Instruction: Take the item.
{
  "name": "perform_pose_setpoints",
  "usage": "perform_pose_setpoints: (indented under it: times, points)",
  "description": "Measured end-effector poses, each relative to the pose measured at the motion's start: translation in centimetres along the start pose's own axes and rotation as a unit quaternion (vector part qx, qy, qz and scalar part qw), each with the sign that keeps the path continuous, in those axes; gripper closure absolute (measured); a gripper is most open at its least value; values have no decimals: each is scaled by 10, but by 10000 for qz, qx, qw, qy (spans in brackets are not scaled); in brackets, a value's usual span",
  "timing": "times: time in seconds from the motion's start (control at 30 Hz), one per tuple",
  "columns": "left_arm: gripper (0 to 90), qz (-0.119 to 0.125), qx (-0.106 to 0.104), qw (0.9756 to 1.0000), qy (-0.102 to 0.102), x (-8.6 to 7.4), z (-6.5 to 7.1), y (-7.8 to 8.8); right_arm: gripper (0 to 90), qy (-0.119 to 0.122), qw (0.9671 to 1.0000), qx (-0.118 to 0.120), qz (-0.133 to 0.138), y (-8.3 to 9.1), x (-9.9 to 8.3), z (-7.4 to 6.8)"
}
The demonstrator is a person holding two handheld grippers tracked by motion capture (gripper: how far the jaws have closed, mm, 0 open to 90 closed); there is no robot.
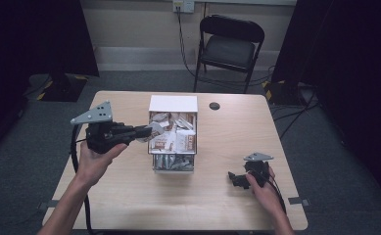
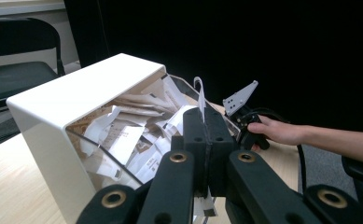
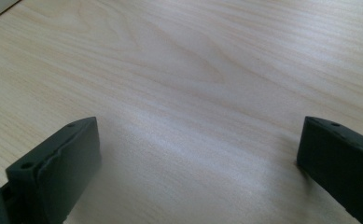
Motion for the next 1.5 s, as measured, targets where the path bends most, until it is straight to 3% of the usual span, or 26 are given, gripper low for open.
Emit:
perform_pose_setpoints:
  times: [0.5, 0.63, 0.73, 0.87, 1.07, 1.3, 1.5]
  points:
    - [900, 75, 167, 9998, -62, -2, -11, 21, 0, 0, 10000, 1, 0, 0, 0, 0]
    - [900, 150, 305, 9994, -40, -2, -13, 27, 0, 1, 10000, 1, 0, 0, 0, 0]
    - [900, 122, 400, 9991, -7, -5, -15, 29, 0, 0, 10000, 0, 0, 0, 0, 0]
    - [900, -99, 576, 9982, -105, -9, -21, 33, 0, 0, 10000, 1, -1, 0, 0, 0]
    - [900, 30, 709, 9975, 62, -13, -31, 46, 0, 0, 10000, 1, -1, 0, 0, 0]
    - [900, -185, 845, 9960, 228, -29, -45, 52, 0, 5, 10000, 1, 1, 0, 0, 0]
    - [900, -229, 926, 9952, 203, -35, -49, 57, 0, 4, 10000, 1, 1, 0, 0, 0]
Point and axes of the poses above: each handheld gripper's, and its own axes: y roughly backward along the jaws, x roughly out of its top, z roughly to its right, the point moved 5 cm from there along -y, roughly forward along the jaws, and after that the axes turned 5 degrees about x, right-handed, at the moved point
